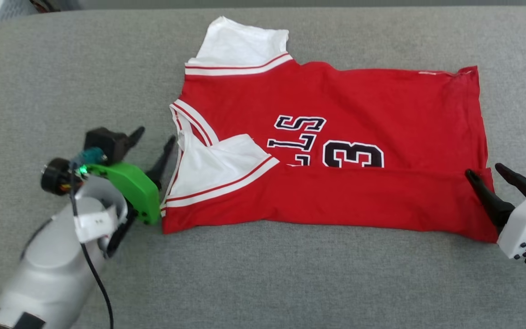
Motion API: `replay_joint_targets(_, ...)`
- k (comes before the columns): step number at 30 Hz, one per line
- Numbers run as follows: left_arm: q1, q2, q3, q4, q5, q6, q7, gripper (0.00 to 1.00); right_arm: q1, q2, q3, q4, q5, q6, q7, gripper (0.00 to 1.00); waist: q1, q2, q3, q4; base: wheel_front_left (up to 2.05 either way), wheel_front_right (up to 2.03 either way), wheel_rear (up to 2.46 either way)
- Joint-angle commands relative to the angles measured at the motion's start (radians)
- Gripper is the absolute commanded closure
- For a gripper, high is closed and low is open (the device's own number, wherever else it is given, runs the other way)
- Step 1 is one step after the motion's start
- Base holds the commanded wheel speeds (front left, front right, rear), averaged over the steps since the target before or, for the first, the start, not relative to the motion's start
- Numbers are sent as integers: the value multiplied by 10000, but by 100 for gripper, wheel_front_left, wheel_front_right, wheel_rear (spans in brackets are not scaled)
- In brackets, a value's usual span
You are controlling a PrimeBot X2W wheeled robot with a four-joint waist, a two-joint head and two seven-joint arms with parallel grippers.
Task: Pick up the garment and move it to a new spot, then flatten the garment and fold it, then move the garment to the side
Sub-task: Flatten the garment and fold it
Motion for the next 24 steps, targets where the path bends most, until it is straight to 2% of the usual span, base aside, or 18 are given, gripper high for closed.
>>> replay_joint_targets(1,-442,245,112,-266,-240,-70,254,0,241,-62,-124,-167,-47,-9,-78,0,0,-1,-477,198,0,0,0)
replay_joint_targets(4,-786,566,168,-856,-636,-112,1202,0,521,-75,-335,-470,-137,-9,-43,0,0,-1,-753,285,0,0,0)
replay_joint_targets(9,-1192,806,-177,-1551,-2147,-172,4584,0,885,-38,-596,-848,-257,-9,330,0,0,-1,-1085,361,0,0,0)
replay_joint_targets(14,-1400,939,-797,-1846,-3428,-187,7492,0,1019,66,-638,-1067,-288,-9,891,0,0,-1,-1157,294,0,0,0)
replay_joint_targets(18,-1433,1065,-1363,-1895,-3840,-189,8830,0,1010,120,-613,-1238,-267,-9,1153,0,0,-1,-1042,117,0,0,0)
replay_joint_targets(24,-1130,1110,-2013,-1516,-3770,-190,9256,0,893,264,-569,-1245,-250,-9,1280,0,0,-1,-744,-166,0,0,0)
